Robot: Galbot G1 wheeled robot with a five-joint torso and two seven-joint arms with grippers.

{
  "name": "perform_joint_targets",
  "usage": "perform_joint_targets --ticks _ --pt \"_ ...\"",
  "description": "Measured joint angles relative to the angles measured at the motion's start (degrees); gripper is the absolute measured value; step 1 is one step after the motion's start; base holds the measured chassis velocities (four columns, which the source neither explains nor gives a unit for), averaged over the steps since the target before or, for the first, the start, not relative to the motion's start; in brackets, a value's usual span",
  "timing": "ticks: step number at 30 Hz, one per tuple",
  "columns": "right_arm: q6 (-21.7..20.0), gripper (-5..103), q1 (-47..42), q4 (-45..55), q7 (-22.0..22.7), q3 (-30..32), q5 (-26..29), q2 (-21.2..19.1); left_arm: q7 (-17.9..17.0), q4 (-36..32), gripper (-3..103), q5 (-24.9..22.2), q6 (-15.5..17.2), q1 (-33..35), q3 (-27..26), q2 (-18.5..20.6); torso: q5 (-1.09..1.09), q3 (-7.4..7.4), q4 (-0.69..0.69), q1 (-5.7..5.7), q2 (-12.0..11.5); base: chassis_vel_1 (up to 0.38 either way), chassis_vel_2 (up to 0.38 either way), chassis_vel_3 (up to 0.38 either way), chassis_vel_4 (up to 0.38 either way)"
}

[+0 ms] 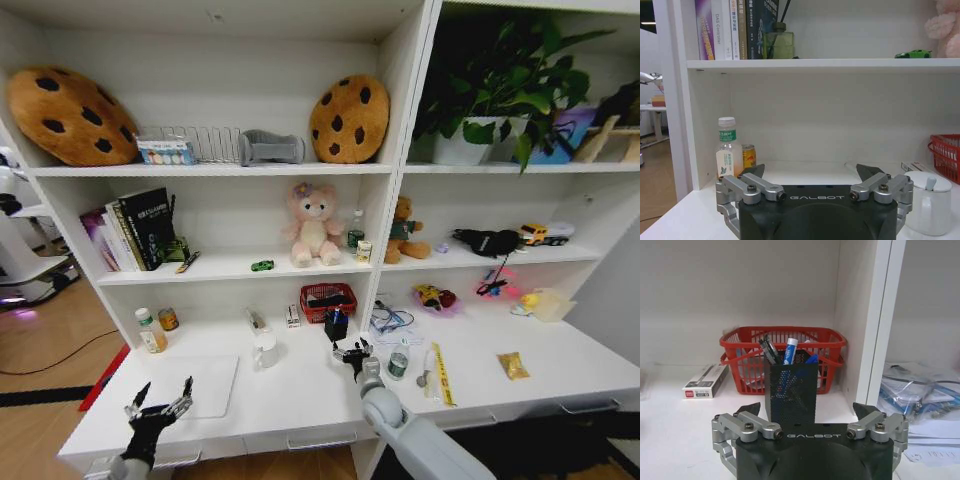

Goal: Organize the objects on the table.

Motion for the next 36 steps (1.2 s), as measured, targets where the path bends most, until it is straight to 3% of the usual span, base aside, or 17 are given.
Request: perform_joint_targets --ticks 17,36 --pt "0.08 100 -1.73 -2.40 2.14 2.64 1.57 2.51 0.15 -0.01 100 0.13 -0.52 0.42 -0.11 0.30 0.00 0.00 0.00 0.00 0.00 0.000 0.000 0.000 0.000" --pt "0.20 100 -0.78 -5.95 1.97 3.33 4.74 1.51 0.01 -0.71 100 0.42 -0.53 0.75 -0.18 0.16 0.00 0.00 0.00 0.00 0.00 0.000 0.000 0.000 0.000"
